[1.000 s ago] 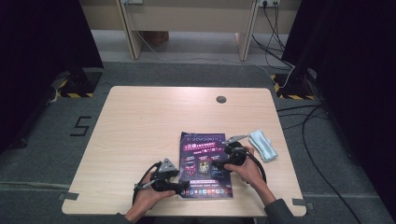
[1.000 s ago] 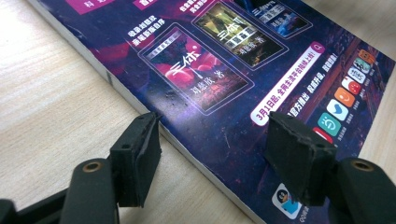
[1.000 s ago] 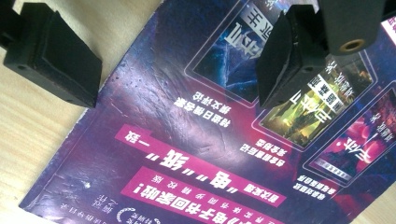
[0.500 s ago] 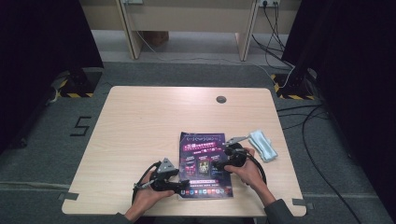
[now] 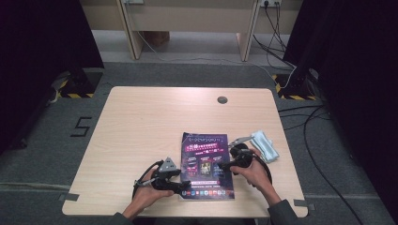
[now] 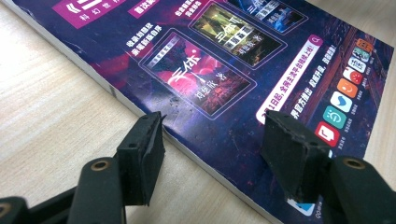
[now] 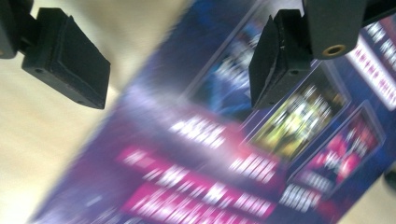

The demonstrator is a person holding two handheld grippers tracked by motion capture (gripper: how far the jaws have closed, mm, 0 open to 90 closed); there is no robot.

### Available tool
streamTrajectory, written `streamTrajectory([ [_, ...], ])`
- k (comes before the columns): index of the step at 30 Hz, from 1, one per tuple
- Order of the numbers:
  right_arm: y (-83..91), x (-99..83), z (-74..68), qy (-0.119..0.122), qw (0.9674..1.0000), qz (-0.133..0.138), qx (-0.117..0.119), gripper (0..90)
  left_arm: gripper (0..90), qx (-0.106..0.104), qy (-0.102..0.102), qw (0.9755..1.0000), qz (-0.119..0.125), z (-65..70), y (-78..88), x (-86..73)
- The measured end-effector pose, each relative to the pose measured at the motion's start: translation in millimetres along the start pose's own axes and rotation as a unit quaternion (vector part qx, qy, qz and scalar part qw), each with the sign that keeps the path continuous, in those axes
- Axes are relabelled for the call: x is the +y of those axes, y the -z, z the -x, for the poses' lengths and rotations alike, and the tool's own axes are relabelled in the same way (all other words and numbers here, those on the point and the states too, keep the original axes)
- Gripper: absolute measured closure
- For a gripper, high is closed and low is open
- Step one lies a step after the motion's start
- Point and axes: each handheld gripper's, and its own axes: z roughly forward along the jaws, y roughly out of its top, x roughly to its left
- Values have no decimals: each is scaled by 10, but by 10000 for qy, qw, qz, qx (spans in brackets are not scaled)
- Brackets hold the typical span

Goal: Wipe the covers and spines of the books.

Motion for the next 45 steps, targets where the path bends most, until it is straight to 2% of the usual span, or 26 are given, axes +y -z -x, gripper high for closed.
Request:
streamTrajectory([
  [3, 145, 38, 108, 86, 9997, 166, -173, 220, 384, -2, 2, 10000, 5, 10, -5, 0],
  [7, 300, 39, 268, -11, 9989, 325, -350, 191, 384, -71, -61, 10000, 23, 28, -26, 7],
  [11, 384, 5, 467, -129, 9965, 372, -733, 177, 384, -77, -3, 10000, 30, 44, -35, 10],
  [14, 448, -30, 620, -249, 9946, 415, -913, 197, 378, -112, 43, 9999, 117, 34, -34, -9],
  [17, 520, -74, 761, -377, 9929, 430, -1043, 210, 314, 58, 123, 9998, 119, 28, -27, -15],
  [20, 578, -109, 895, -564, 9891, 455, -1285, 236, 287, 160, 281, 9993, 182, -9, -21, -21],
  [25, 643, -191, 1082, -845, 9842, 490, -1478, 278, 244, 256, 291, 9991, 164, -25, -5, -34],
  [28, 640, -243, 1155, -899, 9837, 473, -1485, 305, 210, 276, 386, 9987, 173, -29, 4, -42],
  [29, 627, -256, 1170, -969, 9827, 389, -1529, 316, 207, 283, 401, 9986, 180, -32, 5, -43],
  [30, 618, -264, 1183, -931, 9829, 343, -1550, 331, 204, 290, 415, 9985, 188, -33, 4, -44],
  [32, 602, -285, 1195, -958, 9826, 399, -1544, 344, 190, 297, 427, 9985, 176, -28, 3, -44],
  [35, 576, -299, 1217, -993, 9819, 306, -1587, 358, 174, 336, 400, 9985, 181, -12, -8, -44],
  [37, 556, -316, 1226, -997, 9828, 275, -1530, 380, 163, 367, 368, 9985, 175, 3, -18, -43],
  [40, 526, -331, 1252, -1049, 9826, 220, -1519, 413, 159, 393, 313, 9986, 171, 13, -29, -39],
  [45, 473, -369, 1293, -1107, 9834, 140, -1434, 465, 178, 289, 177, 9993, 185, 28, -42, -36],
])
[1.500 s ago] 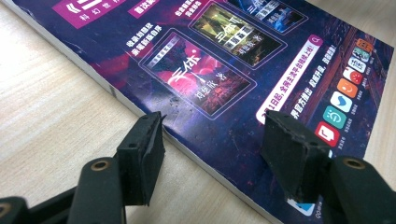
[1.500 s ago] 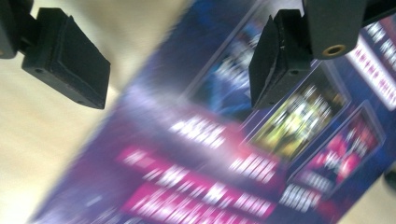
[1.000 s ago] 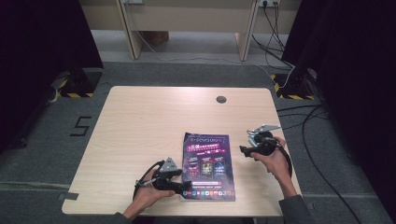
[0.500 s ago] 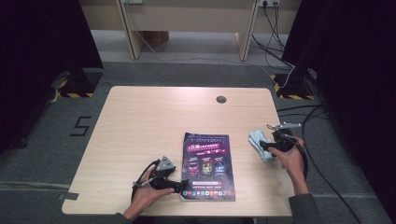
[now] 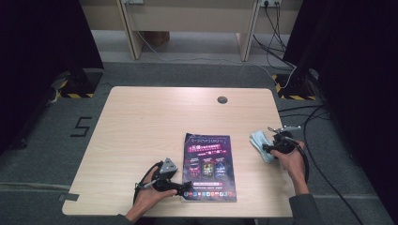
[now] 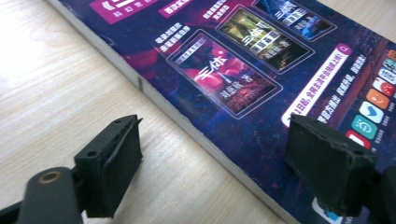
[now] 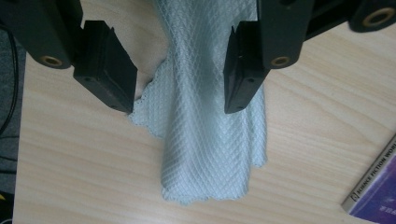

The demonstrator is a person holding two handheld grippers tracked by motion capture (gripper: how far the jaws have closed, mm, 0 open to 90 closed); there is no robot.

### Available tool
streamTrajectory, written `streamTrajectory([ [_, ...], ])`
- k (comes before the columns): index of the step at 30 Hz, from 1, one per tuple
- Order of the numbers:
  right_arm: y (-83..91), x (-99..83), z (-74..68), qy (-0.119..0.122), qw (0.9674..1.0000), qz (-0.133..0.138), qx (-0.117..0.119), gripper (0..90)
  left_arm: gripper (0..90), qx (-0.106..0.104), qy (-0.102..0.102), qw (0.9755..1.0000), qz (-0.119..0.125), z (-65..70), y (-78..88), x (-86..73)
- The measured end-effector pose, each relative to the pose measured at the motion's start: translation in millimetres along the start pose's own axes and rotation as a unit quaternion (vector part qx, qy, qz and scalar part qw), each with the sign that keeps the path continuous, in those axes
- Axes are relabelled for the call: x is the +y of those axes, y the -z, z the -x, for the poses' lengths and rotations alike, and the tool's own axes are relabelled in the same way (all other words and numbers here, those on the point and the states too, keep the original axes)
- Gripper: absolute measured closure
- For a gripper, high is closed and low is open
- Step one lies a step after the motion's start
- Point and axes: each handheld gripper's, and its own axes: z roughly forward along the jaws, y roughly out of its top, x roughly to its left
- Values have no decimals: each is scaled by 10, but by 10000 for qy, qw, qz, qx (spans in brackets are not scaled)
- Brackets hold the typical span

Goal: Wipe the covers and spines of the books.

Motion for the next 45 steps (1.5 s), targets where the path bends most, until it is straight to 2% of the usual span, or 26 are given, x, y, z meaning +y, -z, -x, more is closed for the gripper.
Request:
streamTrajectory([
  [5, -55, -22, -5, -16, 9998, -65, 181, 547, 283, -221, -110, 9997, 21, 60, -8, 3],
  [8, -51, -36, -28, 38, 9996, -6, 295, 651, 326, -208, -105, 9997, -13, 89, 4, -1],
  [12, -43, -39, -49, 73, 9994, 28, 340, 733, 365, -240, -105, 9996, -50, 115, 34, -19],
  [17, 5, -12, -82, 130, 9992, 138, 355, 775, 385, -305, -199, 9993, -95, 207, 68, -51],
  [20, 73, 28, -150, 156, 9979, 342, 524, 782, 393, -236, -350, 9990, -112, 257, 76, -47],
  [21, 99, 51, -188, 185, 9974, 385, 576, 783, 396, -227, -412, 9988, -139, 261, 78, -39],
  [23, 147, 100, -282, 338, 9961, 497, 652, 784, 396, -205, -395, 9989, -171, 267, 76, -29],
  [26, 190, 180, -455, 426, 9928, 681, 891, 784, 395, -251, -297, 9991, -192, 251, 72, -28],
  [29, 207, 245, -672, 612, 9886, 746, 1160, 784, 393, -262, -257, 9990, -253, 245, 69, -14],
  [31, 176, 299, -843, 823, 9860, 747, 1243, 782, 394, -291, -232, 9990, -235, 236, 58, -11],
  [34, 79, 351, -1031, 1016, 9847, 630, 1269, 778, 396, -307, -230, 9990, -228, 221, 50, -6],
  [36, -31, 391, -1115, 1065, 9858, 541, 1184, 777, 395, -330, -216, 9989, -237, 213, 50, -7],
  [40, -260, 451, -1188, 1155, 9878, 361, 982, 775, 392, -396, -204, 9988, -192, 194, 46, -18],
  [43, -351, 462, -1224, 1360, 9887, 237, 584, 763, 391, -394, -176, 9990, -145, 200, 43, -24],
  [45, -385, 466, -1225, 1381, 9890, 234, 485, 757, 388, -387, -191, 9989, -162, 200, 44, -22],
])
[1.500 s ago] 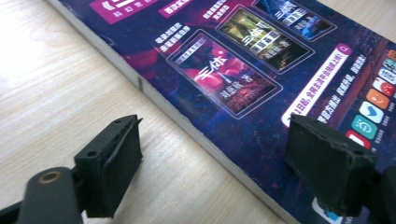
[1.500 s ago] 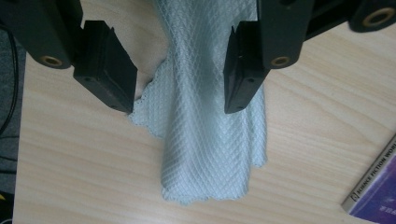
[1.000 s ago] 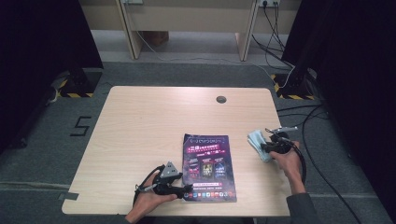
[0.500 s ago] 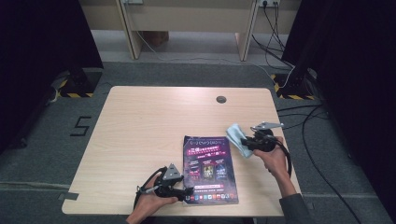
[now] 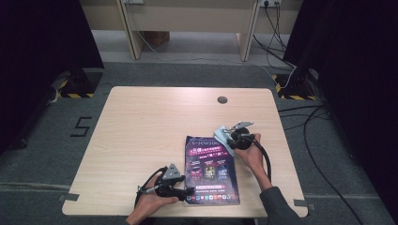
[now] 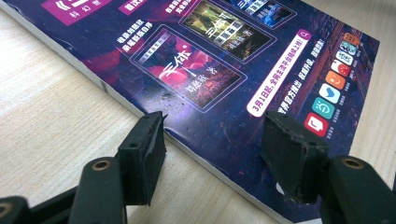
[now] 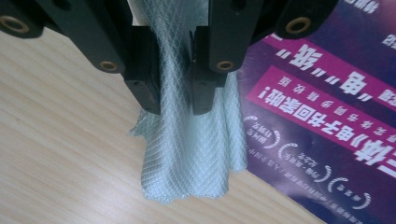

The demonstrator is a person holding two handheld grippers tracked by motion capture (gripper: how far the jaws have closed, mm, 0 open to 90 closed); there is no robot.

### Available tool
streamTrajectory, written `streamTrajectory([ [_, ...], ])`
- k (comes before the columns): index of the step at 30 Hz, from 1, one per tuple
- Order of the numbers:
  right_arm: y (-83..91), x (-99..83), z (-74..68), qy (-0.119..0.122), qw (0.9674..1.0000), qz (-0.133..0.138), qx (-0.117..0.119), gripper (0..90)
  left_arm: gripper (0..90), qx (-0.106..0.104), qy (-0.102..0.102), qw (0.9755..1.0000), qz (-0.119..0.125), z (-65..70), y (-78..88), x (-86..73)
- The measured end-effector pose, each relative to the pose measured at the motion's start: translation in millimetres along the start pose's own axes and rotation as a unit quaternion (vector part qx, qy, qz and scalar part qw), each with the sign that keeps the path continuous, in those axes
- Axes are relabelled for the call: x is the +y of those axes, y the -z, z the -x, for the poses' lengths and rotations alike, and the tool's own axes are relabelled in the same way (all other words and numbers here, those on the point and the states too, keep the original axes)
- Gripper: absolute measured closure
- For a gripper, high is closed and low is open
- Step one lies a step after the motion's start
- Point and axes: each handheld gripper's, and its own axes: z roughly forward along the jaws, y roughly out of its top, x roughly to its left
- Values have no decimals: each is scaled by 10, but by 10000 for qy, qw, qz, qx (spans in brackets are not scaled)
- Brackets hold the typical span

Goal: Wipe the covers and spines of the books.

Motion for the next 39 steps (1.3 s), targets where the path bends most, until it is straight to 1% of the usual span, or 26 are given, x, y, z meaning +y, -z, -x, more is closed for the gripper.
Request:
streamTrajectory([
  [4, -17, 14, 0, 21, 10000, -20, -32, 759, 387, 1, -1, 10000, -2, 0, 0, 1],
  [6, -23, 20, -19, 89, 9999, -41, -58, 771, 386, -7, -13, 10000, -29, -3, 0, 7],
  [8, -30, 27, -52, 131, 9999, -52, -46, 780, 386, -6, -27, 10000, -31, -5, 0, 6],
  [10, -33, 41, -107, 188, 9998, -64, 31, 781, 386, -7, -29, 10000, -30, -5, 0, 6],
  [11, -45, 55, -174, 252, 9995, -37, 168, 782, 385, -8, -29, 10000, -32, -6, 1, 6],
  [12, -53, 61, -197, 304, 9992, -13, 250, 782, 385, -7, -42, 10000, -39, -8, 2, 6],
  [13, -68, 73, -265, 313, 9986, 21, 420, 782, 385, -10, -31, 10000, -25, -7, 1, 3],
  [15, -96, 110, -423, 535, 9966, 77, 622, 781, 385, -4, -5, 10000, 9, -2, -1, -2],
  [17, -109, 147, -601, 731, 9943, 67, 777, 779, 385, -10, -7, 10000, 10, -4, 0, -3],
  [18, -113, 162, -671, 866, 9934, 58, 748, 778, 385, -6, -9, 10000, 13, -3, 1, -5],
  [19, -114, 175, -717, 1032, 9928, 23, 611, 771, 383, 15, -9, 10000, 26, -3, 0, -9],
  [20, -112, 185, -734, 1113, 9924, -2, 524, 769, 364, 31, -25, 10000, 31, -8, 0, -12],
  [22, -118, 182, -683, 1008, 9935, 5, 535, 769, 358, 28, -18, 10000, 30, -7, -2, -9],
  [24, -113, 162, -557, 860, 9958, -20, 327, 769, 357, 27, -31, 10000, 17, -10, -1, -7],
  [26, -95, 130, -381, 635, 9979, -66, 44, 769, 357, 30, -37, 10000, 25, -11, -1, -11],
  [27, -85, 105, -284, 514, 9986, -64, -40, 769, 357, 24, -30, 10000, 25, -10, -2, -9],
  [28, -76, 79, -192, 377, 9993, -40, -65, 769, 357, 24, -22, 10000, 25, -10, -3, -6],
  [29, -64, 53, -123, 190, 9998, -27, -39, 769, 356, 11, -29, 10000, 22, -13, -5, -4],
  [30, -56, 34, -69, 63, 10000, -11, 0, 769, 356, 8, -33, 10000, 19, -14, -4, -4],
  [31, -51, 22, -28, 5, 10000, -9, -19, 768, 356, 10, -31, 10000, 23, -13, -4, -5],
  [32, -45, 16, 5, -47, 10000, -18, -74, 768, 356, 17, -27, 10000, 29, -12, -3, -8],
  [33, -45, 6, 32, -108, 9999, -1, -72, 769, 356, 19, -28, 10000, 30, -10, -3, -9],
  [34, -45, -2, 49, -171, 9998, 29, -13, 769, 356, 23, -25, 10000, 28, -10, -3, -8],
  [35, -45, -4, 53, -190, 9998, 34, -10, 769, 356, 18, -26, 10000, 27, -12, -3, -7],
  [36, -46, 3, 51, -184, 9998, 20, -15, 769, 356, 15, -32, 10000, 32, -13, -3, -8],
  [39, -59, 16, 57, -139, 9998, 22, -159, 769, 356, 24, -24, 10000, 44, -9, -2, -12],
])
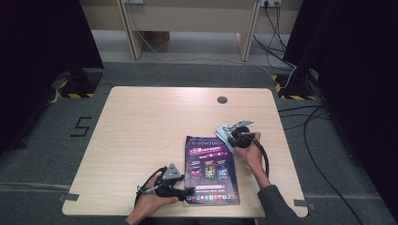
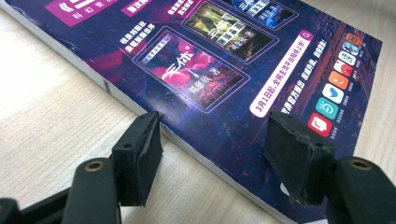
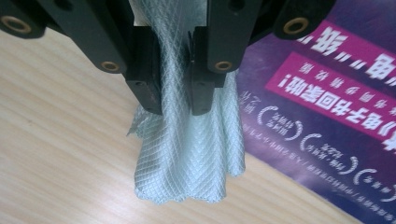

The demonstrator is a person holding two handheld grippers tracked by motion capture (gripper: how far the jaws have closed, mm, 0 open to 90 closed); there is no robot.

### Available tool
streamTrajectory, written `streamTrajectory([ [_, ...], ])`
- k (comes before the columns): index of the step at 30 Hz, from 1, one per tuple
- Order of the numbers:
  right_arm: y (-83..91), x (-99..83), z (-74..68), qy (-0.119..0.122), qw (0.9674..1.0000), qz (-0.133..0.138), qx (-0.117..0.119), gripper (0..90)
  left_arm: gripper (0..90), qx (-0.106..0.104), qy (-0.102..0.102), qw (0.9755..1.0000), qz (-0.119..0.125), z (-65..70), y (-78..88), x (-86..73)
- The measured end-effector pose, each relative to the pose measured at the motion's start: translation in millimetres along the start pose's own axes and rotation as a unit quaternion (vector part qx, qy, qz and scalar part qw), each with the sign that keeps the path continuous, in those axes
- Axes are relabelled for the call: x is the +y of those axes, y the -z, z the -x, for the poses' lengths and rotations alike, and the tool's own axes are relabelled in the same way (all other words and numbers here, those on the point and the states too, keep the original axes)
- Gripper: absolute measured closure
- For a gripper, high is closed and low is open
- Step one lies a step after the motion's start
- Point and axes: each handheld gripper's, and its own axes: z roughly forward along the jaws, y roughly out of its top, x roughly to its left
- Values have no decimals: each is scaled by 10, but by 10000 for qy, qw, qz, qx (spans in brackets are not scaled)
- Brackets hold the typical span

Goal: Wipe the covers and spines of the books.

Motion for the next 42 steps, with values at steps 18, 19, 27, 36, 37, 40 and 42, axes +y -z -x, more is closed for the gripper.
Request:
streamTrajectory([
  [18, -46, 109, -266, 623, 9980, -51, -89, 796, 355, -1, -13, 10000, -23, -3, 0, 5],
  [19, -49, 110, -305, 580, 9983, -7, 53, 796, 354, -4, -32, 10000, -40, -7, 0, 8],
  [27, -128, 213, -735, 829, 9930, 125, 836, 791, 354, -17, -30, 10000, -29, -8, -1, 6],
  [36, -159, 249, -752, 853, 9933, 108, 775, 787, 354, -17, -25, 10000, 15, -7, -1, -4],
  [37, -151, 245, -714, 882, 9937, 84, 689, 787, 354, -18, -28, 10000, 15, -8, -1, -4],
  [40, -125, 206, -563, 661, 9960, 19, 606, 787, 354, -22, -12, 10000, 32, -6, -2, -6],
  [42, -99, 173, -463, 561, 9975, -24, 429, 786, 354, -23, -21, 10000, 31, -8, -1, -7],
])
